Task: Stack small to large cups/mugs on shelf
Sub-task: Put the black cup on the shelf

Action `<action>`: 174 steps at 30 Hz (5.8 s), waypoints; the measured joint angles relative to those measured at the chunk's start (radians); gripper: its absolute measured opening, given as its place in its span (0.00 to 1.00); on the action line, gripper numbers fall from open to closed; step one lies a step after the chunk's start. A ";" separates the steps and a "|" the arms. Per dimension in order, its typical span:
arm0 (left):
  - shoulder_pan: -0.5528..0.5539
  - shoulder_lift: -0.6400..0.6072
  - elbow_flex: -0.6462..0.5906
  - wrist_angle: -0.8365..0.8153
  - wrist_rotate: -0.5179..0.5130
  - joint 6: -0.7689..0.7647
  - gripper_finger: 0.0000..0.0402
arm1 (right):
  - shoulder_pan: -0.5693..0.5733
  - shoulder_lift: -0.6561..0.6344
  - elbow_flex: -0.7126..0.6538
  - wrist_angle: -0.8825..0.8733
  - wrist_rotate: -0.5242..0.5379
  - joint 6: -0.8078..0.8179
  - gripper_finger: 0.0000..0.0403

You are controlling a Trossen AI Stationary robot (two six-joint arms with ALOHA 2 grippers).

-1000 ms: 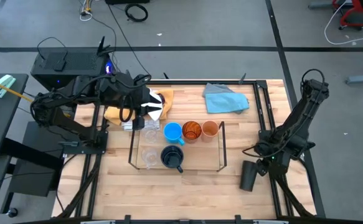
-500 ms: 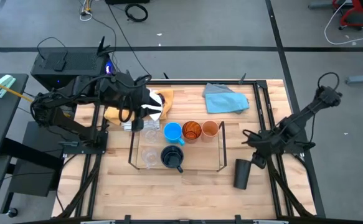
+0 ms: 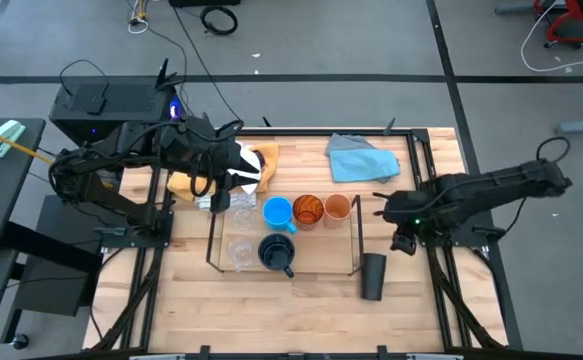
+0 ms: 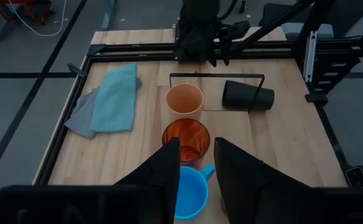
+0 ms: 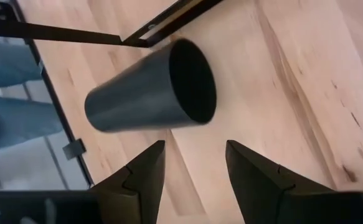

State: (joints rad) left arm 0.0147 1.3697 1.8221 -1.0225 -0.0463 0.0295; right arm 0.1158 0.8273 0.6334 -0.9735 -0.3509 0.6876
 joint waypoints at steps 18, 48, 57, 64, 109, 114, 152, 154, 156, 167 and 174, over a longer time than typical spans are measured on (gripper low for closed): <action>0.000 0.000 0.000 -0.007 0.000 -0.028 0.27 | -0.252 0.128 -0.004 0.190 -0.178 -0.271 0.41; 0.000 0.000 0.000 -0.018 0.018 -0.071 0.27 | -0.259 0.175 -0.072 0.152 -0.449 -0.328 0.45; -0.002 0.000 0.000 -0.024 0.026 -0.086 0.27 | -0.257 0.212 -0.072 0.116 -0.442 -0.357 0.52; -0.002 0.000 0.000 -0.026 0.046 -0.092 0.27 | -0.257 0.224 -0.072 0.062 -0.434 -0.380 0.52; -0.001 0.000 0.000 -0.032 0.044 -0.070 0.27 | 0.029 0.360 -0.074 0.295 -0.422 -0.246 0.01; -0.001 0.000 0.000 -0.033 0.044 -0.066 0.27 | 0.029 0.214 -0.069 0.195 -0.362 -0.171 0.00; 0.073 0.000 0.000 -0.047 0.044 -0.037 0.27 | 0.287 0.373 1.016 -0.598 0.393 -0.073 0.00; 0.073 0.000 0.000 -0.047 0.044 -0.037 0.27 | 0.287 0.408 1.026 -0.599 0.393 -0.105 0.00; 0.073 0.000 0.000 -0.047 0.044 -0.037 0.27 | 0.287 0.453 1.033 -0.598 0.392 -0.150 0.00; 0.073 0.000 0.000 -0.049 0.044 -0.042 0.27 | 0.291 0.639 1.234 -0.594 0.478 -0.350 0.00; 0.073 0.000 0.000 -0.054 0.044 -0.044 0.27 | 0.293 0.624 1.344 -0.597 0.552 -0.312 0.00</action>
State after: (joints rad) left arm 0.0879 1.3701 1.8217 -1.0763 -0.0021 -0.0147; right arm 0.4091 1.4514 1.9779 -1.5704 0.2013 0.3751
